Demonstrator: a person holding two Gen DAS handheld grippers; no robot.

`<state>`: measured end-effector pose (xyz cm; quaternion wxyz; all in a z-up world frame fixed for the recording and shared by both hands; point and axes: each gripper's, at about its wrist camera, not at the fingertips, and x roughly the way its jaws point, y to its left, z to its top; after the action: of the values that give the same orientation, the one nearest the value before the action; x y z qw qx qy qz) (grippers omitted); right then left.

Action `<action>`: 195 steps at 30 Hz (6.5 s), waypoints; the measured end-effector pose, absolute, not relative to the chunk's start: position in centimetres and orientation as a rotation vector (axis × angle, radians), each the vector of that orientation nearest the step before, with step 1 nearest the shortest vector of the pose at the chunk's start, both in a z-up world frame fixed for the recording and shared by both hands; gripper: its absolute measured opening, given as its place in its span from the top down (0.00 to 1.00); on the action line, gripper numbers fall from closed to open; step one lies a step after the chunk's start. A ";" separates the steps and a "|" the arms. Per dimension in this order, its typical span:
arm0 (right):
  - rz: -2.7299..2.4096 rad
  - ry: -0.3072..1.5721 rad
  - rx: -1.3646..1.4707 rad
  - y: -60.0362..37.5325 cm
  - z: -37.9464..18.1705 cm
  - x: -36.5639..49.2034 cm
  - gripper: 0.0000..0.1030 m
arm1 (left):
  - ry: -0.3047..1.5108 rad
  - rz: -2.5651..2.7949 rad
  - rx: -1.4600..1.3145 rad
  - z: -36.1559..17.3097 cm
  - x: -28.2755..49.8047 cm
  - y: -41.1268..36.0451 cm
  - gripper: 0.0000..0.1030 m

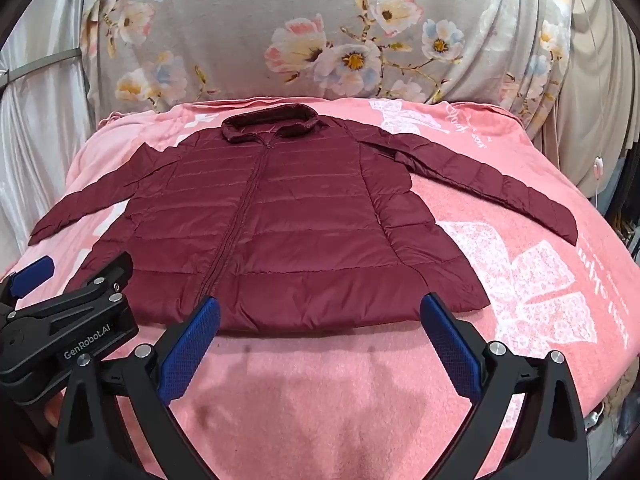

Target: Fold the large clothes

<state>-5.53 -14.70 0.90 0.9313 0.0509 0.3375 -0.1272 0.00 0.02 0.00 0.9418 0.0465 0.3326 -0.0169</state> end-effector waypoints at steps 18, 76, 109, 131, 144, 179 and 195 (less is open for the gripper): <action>-0.266 0.682 0.093 -14.5 1.6 -6.0 0.05 | 0.692 -0.035 0.079 -0.1 0.0 0.3 0.06; -0.273 0.678 0.091 -14.8 1.4 -6.4 0.05 | 0.669 -0.011 0.148 -0.3 -0.6 -0.4 0.09; -0.402 0.711 0.217 -26.2 -0.1 -2.6 0.05 | 0.714 0.042 0.094 -1.4 3.9 2.5 0.08; -0.732 0.564 0.946 -58.8 -7.5 0.0 0.65 | 0.772 0.154 -0.113 -3.1 11.2 10.3 0.08; -0.387 0.358 0.460 -45.4 9.9 13.7 0.93 | 0.746 0.165 -0.147 -2.7 11.8 13.2 0.08; 0.331 0.794 0.156 -13.1 -1.8 21.9 0.51 | 0.865 -0.256 -0.483 -3.6 19.7 12.5 0.06; 0.053 0.712 0.892 -41.3 -7.0 20.3 0.49 | 0.999 -0.270 -0.533 -5.5 28.6 8.3 0.68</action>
<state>20.29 -41.27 -7.01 0.8412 0.4223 0.3367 0.0253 28.58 8.30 -5.46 0.8354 -0.2515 0.4718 -0.1275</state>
